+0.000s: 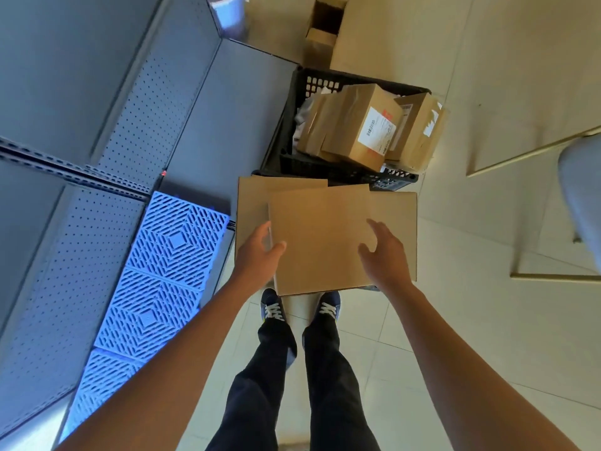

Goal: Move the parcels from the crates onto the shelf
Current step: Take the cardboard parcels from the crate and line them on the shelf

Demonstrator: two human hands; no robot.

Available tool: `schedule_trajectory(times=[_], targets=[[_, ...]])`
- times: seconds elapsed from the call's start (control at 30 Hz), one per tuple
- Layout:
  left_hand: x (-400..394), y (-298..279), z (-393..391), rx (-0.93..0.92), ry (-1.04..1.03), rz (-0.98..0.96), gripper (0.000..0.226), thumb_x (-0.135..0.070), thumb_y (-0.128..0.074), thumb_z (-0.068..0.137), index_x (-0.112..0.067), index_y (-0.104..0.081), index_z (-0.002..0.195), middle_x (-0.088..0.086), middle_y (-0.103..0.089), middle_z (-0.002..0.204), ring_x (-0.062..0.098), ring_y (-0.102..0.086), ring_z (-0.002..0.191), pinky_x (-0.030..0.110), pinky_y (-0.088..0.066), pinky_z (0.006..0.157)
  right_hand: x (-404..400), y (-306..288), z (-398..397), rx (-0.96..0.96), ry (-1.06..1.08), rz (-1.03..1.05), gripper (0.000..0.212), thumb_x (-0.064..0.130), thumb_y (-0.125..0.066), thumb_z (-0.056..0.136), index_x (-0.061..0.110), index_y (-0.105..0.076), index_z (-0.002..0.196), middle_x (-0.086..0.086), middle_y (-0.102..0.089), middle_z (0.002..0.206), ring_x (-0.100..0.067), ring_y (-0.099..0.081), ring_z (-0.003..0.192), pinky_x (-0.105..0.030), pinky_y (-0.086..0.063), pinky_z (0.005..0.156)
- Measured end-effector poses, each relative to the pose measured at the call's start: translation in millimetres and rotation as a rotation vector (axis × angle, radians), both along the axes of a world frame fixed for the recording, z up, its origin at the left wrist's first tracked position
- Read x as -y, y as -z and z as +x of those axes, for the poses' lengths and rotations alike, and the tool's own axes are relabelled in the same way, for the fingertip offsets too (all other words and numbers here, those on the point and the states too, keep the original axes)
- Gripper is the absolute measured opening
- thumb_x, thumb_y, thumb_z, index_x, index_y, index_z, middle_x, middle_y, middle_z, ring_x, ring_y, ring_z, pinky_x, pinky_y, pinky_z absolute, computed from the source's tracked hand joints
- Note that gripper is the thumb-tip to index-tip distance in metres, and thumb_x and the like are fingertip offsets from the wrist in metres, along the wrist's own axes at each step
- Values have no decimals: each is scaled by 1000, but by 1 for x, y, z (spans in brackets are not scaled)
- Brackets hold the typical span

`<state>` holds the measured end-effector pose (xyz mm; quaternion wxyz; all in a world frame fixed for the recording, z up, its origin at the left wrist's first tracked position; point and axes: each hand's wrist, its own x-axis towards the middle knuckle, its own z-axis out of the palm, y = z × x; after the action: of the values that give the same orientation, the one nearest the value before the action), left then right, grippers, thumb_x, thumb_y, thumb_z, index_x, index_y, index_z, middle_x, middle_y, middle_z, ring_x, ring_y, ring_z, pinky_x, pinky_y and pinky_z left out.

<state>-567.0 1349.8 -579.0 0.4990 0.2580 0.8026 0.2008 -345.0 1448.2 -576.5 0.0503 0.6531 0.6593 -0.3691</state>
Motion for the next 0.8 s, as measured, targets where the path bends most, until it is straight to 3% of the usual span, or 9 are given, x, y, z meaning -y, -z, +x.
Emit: schedule_trajectory(times=[0.13,0.27,0.47,0.6,0.8], targets=[[-11,36,-2,8,-116,-51,71,-37,-61,98,-29,-24,158,4,-34,162,29,-37,146,54,-37,115,-16,34,1,40,108,-34,68,23,-57,99,24,-26,159,-4,-26,166,-30,-27,150,-53,-30,120],[-22,58,-3,21,-170,-134,76,-36,-58,100,-28,-13,161,4,-25,165,31,-30,149,53,-34,116,-19,55,-1,-26,129,-55,72,20,-60,97,19,-24,159,-5,-35,160,-32,-37,144,-54,-36,116],[-31,70,-2,64,-67,-126,78,-36,-59,100,-30,-10,160,6,-40,156,32,-48,136,52,-46,107,-19,65,-11,-76,155,-79,76,19,-64,96,20,-23,159,-5,-37,160,-31,-40,142,-48,-37,113],[-36,66,5,13,-101,-132,79,-35,-56,101,-29,-5,161,9,-39,156,33,-47,135,48,-45,103,-18,63,-12,-86,177,-57,75,19,-63,96,21,-24,159,-3,-36,161,-31,-38,144,-49,-35,115],[-22,26,13,-34,-162,-2,81,-30,-58,101,-30,-3,161,5,-27,164,30,-35,146,52,-38,113,-8,28,-11,-169,250,17,75,18,-64,94,25,-25,158,-3,-43,155,-29,-44,138,-51,-42,111]])
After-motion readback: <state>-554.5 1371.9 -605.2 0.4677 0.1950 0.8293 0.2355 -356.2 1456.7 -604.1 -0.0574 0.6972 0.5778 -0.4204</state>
